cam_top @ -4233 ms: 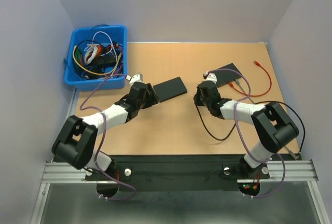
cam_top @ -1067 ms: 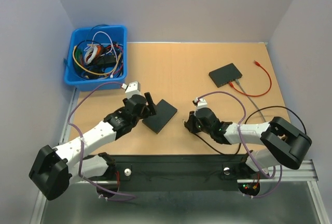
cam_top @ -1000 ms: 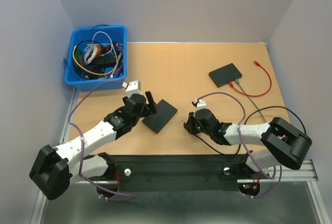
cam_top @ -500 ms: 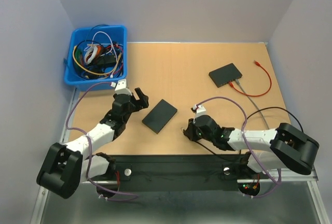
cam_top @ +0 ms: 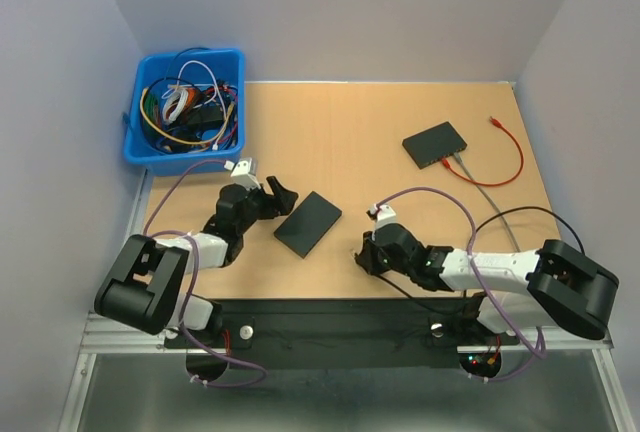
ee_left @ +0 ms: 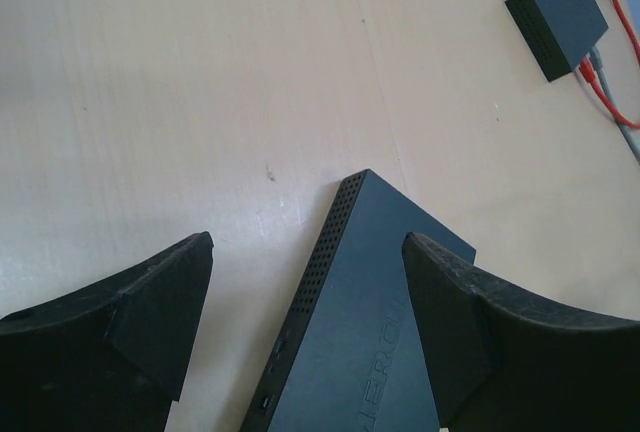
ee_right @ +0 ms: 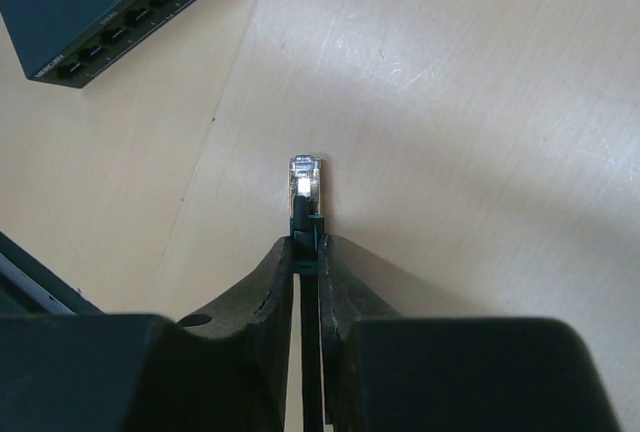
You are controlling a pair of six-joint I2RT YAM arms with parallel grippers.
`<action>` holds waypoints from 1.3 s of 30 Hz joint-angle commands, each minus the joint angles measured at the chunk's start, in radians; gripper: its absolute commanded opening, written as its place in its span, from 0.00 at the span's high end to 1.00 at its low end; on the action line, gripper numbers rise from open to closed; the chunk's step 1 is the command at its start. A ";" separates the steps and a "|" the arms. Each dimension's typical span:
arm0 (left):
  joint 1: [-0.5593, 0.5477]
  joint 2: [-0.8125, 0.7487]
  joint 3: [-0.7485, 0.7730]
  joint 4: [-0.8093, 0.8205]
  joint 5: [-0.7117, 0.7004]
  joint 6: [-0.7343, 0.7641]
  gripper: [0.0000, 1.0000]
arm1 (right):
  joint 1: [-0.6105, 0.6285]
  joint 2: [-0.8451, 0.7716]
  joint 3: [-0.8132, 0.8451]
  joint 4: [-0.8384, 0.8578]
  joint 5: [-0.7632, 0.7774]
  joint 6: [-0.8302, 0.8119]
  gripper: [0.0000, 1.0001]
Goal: Insert the plug into the switch port
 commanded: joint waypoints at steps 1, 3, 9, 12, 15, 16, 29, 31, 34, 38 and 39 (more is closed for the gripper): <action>0.004 0.045 -0.045 0.185 0.081 -0.006 0.12 | 0.017 0.025 0.057 0.000 0.019 -0.018 1.00; 0.004 0.079 -0.059 0.226 0.104 -0.014 0.15 | 0.020 0.040 0.083 0.002 0.010 -0.041 1.00; -0.003 0.119 -0.056 0.238 0.112 -0.051 0.18 | 0.028 0.094 0.146 0.019 -0.009 -0.104 1.00; -0.020 0.160 -0.056 0.260 0.103 -0.057 0.19 | 0.031 0.129 0.172 0.031 -0.018 -0.125 1.00; -0.035 0.214 -0.054 0.290 0.112 -0.052 0.22 | 0.034 0.154 0.221 0.025 -0.059 -0.163 1.00; -0.038 0.225 -0.057 0.300 0.116 -0.051 0.23 | 0.035 0.155 0.234 0.016 -0.069 -0.174 1.00; -0.069 0.308 -0.092 0.429 0.164 -0.054 0.26 | 0.037 0.158 0.209 0.082 -0.073 -0.272 1.00; -0.072 0.303 -0.094 0.426 0.158 -0.054 0.26 | 0.037 0.157 0.197 0.100 -0.070 -0.276 1.00; -0.077 0.304 -0.089 0.415 0.156 -0.052 0.26 | 0.037 0.172 0.180 0.143 -0.061 -0.276 0.99; -0.083 0.277 -0.069 0.348 0.135 -0.057 0.27 | 0.037 0.204 0.183 0.155 -0.056 -0.280 0.99; -0.086 0.265 -0.056 0.305 0.120 -0.054 0.27 | 0.037 0.209 0.185 0.160 -0.055 -0.279 1.00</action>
